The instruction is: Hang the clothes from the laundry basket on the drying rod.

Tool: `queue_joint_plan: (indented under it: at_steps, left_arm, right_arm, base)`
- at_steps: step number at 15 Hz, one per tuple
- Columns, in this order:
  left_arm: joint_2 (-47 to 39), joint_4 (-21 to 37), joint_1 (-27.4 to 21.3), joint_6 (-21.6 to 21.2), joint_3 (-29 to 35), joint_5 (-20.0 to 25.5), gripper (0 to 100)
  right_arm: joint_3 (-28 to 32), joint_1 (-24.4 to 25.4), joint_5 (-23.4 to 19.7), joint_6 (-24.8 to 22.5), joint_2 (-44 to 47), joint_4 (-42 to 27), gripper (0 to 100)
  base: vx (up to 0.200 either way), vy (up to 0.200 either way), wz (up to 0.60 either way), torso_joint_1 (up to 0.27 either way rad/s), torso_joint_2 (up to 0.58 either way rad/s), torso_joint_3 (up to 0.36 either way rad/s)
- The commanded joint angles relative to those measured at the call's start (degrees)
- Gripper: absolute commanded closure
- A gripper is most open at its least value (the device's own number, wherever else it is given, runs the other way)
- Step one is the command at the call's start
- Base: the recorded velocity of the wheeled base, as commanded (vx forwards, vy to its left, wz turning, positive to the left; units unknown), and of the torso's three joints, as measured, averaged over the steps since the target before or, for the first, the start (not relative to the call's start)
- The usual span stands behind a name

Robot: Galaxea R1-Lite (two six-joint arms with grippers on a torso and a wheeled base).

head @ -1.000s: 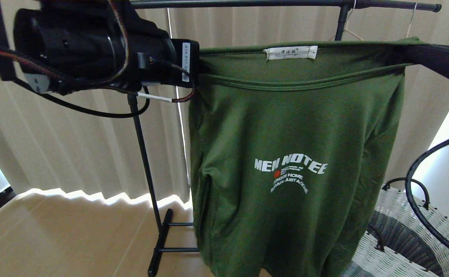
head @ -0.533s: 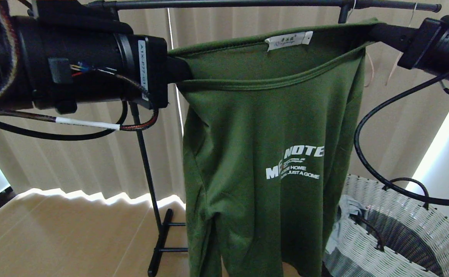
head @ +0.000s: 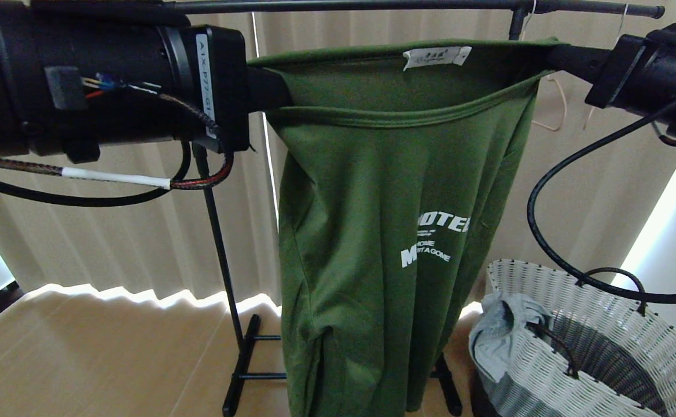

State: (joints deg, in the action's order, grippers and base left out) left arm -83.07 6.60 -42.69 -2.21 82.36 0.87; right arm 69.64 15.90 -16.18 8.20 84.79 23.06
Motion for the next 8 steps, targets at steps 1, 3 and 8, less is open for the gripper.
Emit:
queue_joint_plan:
  at_steps: [1,3,8]
  left_arm:
    - [-2.54,0.00,1.29,0.01,2.19,-2.01,100]
    - [-5.18,-0.09,1.56,0.10,5.44,-7.28,100]
    - [-7.64,0.00,1.65,0.10,9.75,-8.60,100]
  right_arm:
    - [-0.65,-0.08,0.09,-0.12,-4.19,-3.38,100]
    - [-1.62,-0.16,0.71,-0.56,-7.00,-6.80,100]
    - [-5.84,-0.16,1.15,-6.01,-11.31,-8.30,100]
  base:
    - [0.000,0.000,0.00,0.000,0.00,0.000]
    - [0.000,0.000,0.00,0.000,0.00,0.000]
    - [0.000,0.000,0.00,0.000,0.00,0.000]
